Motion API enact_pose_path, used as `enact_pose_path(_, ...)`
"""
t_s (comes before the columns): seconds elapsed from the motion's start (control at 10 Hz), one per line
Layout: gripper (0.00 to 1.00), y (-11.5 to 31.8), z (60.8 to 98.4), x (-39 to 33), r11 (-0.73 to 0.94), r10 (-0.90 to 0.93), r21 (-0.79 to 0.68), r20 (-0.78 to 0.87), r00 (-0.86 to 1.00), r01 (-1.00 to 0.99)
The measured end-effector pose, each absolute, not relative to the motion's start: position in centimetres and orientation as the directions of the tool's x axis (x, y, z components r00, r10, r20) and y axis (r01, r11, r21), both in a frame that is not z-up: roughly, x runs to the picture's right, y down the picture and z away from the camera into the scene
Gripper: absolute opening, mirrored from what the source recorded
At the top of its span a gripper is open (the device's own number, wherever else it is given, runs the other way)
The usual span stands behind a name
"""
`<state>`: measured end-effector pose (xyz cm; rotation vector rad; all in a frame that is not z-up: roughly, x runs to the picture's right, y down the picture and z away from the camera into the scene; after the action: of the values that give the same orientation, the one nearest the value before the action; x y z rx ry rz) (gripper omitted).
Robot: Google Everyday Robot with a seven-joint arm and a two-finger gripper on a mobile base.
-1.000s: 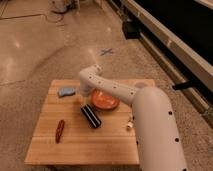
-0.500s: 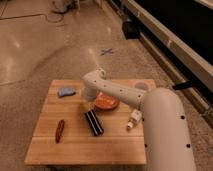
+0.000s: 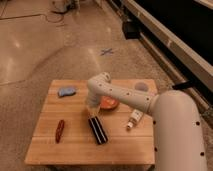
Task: Push the eraser across the table
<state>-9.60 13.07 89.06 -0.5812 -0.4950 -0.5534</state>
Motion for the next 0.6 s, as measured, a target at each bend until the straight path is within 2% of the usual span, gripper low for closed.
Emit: enact_pose_path(0.6,0.65,16.0,86.7,-6.4,0.678,-0.285,-0.455,0.56,0.778,0.577)
